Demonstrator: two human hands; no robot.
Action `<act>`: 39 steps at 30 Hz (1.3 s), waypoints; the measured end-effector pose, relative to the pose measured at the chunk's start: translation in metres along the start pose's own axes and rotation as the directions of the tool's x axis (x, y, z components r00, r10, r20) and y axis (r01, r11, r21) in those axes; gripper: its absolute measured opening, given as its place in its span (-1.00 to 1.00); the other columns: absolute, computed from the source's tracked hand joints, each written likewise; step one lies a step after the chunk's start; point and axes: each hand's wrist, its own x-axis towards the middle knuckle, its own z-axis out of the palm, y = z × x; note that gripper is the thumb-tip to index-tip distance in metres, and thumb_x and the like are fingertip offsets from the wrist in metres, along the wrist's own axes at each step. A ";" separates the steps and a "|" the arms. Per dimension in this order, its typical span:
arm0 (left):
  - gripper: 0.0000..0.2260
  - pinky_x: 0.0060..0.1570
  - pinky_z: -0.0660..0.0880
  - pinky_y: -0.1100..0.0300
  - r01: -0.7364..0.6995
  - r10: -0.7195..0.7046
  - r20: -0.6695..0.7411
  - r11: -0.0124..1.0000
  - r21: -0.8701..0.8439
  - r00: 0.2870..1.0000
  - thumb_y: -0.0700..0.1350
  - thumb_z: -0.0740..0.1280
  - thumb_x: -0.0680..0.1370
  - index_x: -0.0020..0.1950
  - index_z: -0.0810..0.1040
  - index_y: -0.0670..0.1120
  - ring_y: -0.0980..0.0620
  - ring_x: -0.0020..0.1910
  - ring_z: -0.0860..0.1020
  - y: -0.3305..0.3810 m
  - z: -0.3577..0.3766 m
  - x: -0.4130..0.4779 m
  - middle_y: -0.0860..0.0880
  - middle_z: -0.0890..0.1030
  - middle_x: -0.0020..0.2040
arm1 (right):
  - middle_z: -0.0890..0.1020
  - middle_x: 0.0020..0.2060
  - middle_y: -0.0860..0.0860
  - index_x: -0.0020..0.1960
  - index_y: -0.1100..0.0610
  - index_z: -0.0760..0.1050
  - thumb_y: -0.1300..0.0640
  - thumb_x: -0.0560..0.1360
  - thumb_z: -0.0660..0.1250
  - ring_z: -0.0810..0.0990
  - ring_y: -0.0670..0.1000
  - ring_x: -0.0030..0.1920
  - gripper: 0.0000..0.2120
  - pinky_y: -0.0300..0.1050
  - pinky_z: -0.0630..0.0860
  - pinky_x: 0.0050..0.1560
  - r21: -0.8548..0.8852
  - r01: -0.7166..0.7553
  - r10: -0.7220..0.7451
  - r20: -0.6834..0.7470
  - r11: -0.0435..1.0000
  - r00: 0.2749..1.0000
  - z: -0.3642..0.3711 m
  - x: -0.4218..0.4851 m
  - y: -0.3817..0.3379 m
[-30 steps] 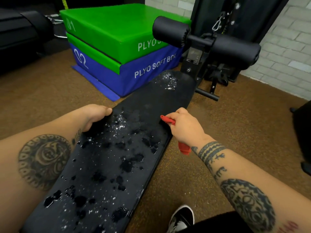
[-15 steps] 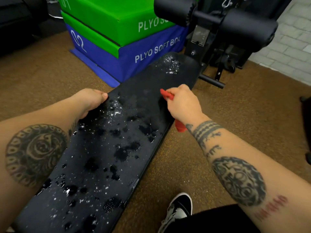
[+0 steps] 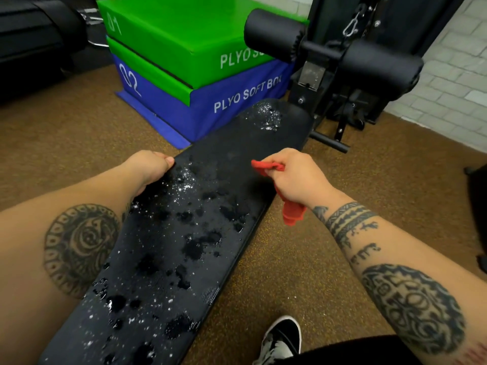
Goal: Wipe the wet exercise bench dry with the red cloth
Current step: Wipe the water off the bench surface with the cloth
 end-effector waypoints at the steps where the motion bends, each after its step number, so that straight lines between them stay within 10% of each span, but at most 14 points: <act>1: -0.65 0.42 0.31 -0.06 0.002 -0.002 -0.003 1.000 -0.008 1.000 0.01 0.22 0.67 0.40 0.52 -0.09 -0.21 0.36 0.44 0.000 0.001 -0.001 -0.14 0.50 0.39 | 0.60 -0.02 -0.05 0.08 -0.18 0.66 0.08 0.51 0.35 0.62 0.02 -0.03 -0.77 -0.12 0.51 0.00 -0.071 -0.001 0.000 -0.011 0.998 1.000 0.009 -0.003 0.002; 10: -0.67 0.33 0.32 -0.01 0.030 -0.029 0.025 0.999 -0.030 0.999 0.01 0.23 0.67 0.40 0.51 -0.05 -0.21 0.35 0.44 0.003 -0.002 -0.002 -0.13 0.49 0.39 | 0.53 -0.02 -0.19 0.11 -0.17 0.65 0.23 0.47 0.30 0.56 -0.07 0.00 -0.63 -0.10 0.50 0.18 -0.058 0.149 -0.139 0.159 0.987 0.977 0.023 -0.065 -0.006; 15: -0.67 0.38 0.34 -0.07 0.041 -0.040 0.023 0.999 -0.030 0.999 0.02 0.24 0.66 0.40 0.51 -0.03 -0.21 0.34 0.45 0.001 -0.002 -0.007 -0.14 0.51 0.38 | 0.65 -0.12 -0.12 -0.06 -0.13 0.67 0.12 0.52 0.37 0.63 -0.06 -0.12 -0.83 0.02 0.58 0.02 0.157 -0.073 0.053 0.129 0.985 0.990 0.004 -0.053 -0.007; 21: -0.66 0.40 0.33 -0.08 0.039 -0.038 0.017 0.998 -0.043 0.999 0.02 0.24 0.66 0.41 0.50 -0.05 -0.20 0.35 0.45 0.003 -0.002 -0.006 -0.12 0.50 0.39 | 0.46 0.02 -0.11 0.25 -0.21 0.57 0.10 0.54 0.30 0.59 0.04 -0.04 -0.66 -0.06 0.52 0.09 -0.129 0.075 -0.070 0.048 0.989 0.996 0.037 -0.074 -0.016; 28: -0.58 0.38 0.38 -0.13 0.022 -0.015 0.127 0.998 -0.055 0.992 0.17 0.23 0.62 0.42 0.49 0.01 -0.15 0.30 0.50 -0.007 -0.007 -0.009 -0.06 0.53 0.36 | 0.67 -0.20 -0.15 -0.05 -0.11 0.68 0.06 0.51 0.41 0.62 -0.16 -0.17 -0.90 -0.21 0.52 -0.09 0.247 -0.060 0.035 0.102 0.967 0.994 0.013 -0.056 -0.018; 31: -0.62 0.28 0.48 -0.11 0.040 -0.026 0.171 0.996 -0.078 0.985 0.19 0.28 0.59 0.34 0.54 0.07 -0.12 0.16 0.59 -0.008 -0.008 -0.013 -0.03 0.61 0.21 | 0.55 -0.13 -0.13 0.07 -0.11 0.64 -0.06 0.52 0.38 0.56 -0.03 -0.05 -0.85 -0.17 0.45 0.01 0.110 -0.066 0.077 -0.103 0.992 0.992 0.013 -0.029 -0.023; 39: -0.79 0.06 0.57 0.00 0.058 -0.029 0.214 0.989 -0.133 0.976 0.10 0.32 0.60 0.21 0.57 0.11 -0.08 -0.02 0.64 -0.001 -0.009 -0.014 -0.04 0.66 0.03 | 0.54 0.01 -0.07 0.12 -0.22 0.63 0.07 0.49 0.32 0.61 0.10 0.05 -0.72 0.00 0.54 0.12 -0.208 0.077 -0.063 0.072 0.975 0.995 0.038 -0.021 -0.025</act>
